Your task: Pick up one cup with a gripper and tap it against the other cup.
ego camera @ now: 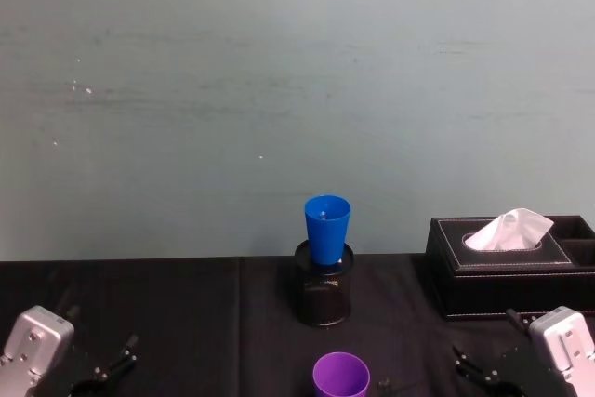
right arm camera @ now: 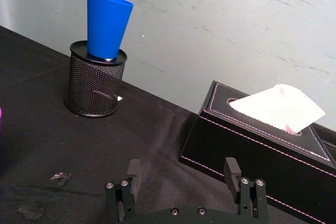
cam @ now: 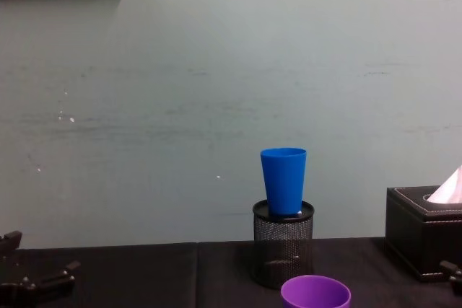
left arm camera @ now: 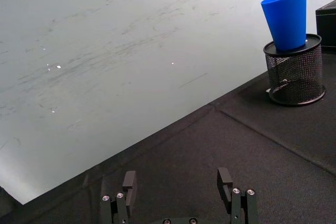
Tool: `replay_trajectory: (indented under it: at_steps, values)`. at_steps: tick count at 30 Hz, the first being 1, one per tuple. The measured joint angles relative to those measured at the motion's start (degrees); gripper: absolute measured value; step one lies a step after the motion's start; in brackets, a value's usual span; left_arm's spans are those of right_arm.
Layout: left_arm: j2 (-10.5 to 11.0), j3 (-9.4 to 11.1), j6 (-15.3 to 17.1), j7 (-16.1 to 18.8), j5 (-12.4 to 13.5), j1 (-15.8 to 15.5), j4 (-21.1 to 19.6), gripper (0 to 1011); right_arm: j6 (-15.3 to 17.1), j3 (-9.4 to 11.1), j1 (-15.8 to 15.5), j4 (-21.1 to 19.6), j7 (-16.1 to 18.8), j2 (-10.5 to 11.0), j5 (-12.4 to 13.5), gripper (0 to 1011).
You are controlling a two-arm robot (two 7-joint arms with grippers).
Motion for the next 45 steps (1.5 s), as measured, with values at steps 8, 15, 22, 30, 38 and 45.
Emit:
replay_trajectory:
  at_steps: [8, 15, 22, 30, 38, 45]
  values:
    - [0.0, 0.0, 0.0, 0.0, 0.0, 0.0, 0.0, 1000, 0.0, 0.0, 0.0, 0.0, 0.0, 0.0, 0.0, 1003]
    - [0.0, 0.0, 0.0, 0.0, 0.0, 0.0, 0.0, 1000, 0.0, 0.0, 0.0, 0.0, 0.0, 0.0, 0.0, 1003]
    - [0.0, 0.0, 0.0, 0.0, 0.0, 0.0, 0.0, 1000, 0.0, 0.0, 0.0, 0.0, 0.0, 0.0, 0.0, 1003]
    - [0.0, 0.0, 0.0, 0.0, 0.0, 0.0, 0.0, 1000, 0.0, 0.0, 0.0, 0.0, 0.0, 0.0, 0.0, 1003]
    - [0.0, 0.0, 0.0, 0.0, 0.0, 0.0, 0.0, 1000, -0.85, 1.28, -0.26, -0.33, 0.7, -0.28, 0.4, 1003]
    - [0.0, 0.0, 0.0, 0.0, 0.0, 0.0, 0.0, 1000, -0.78, 2.89, -0.23, -1.99, 2.37, -0.77, 1.16, 1003]
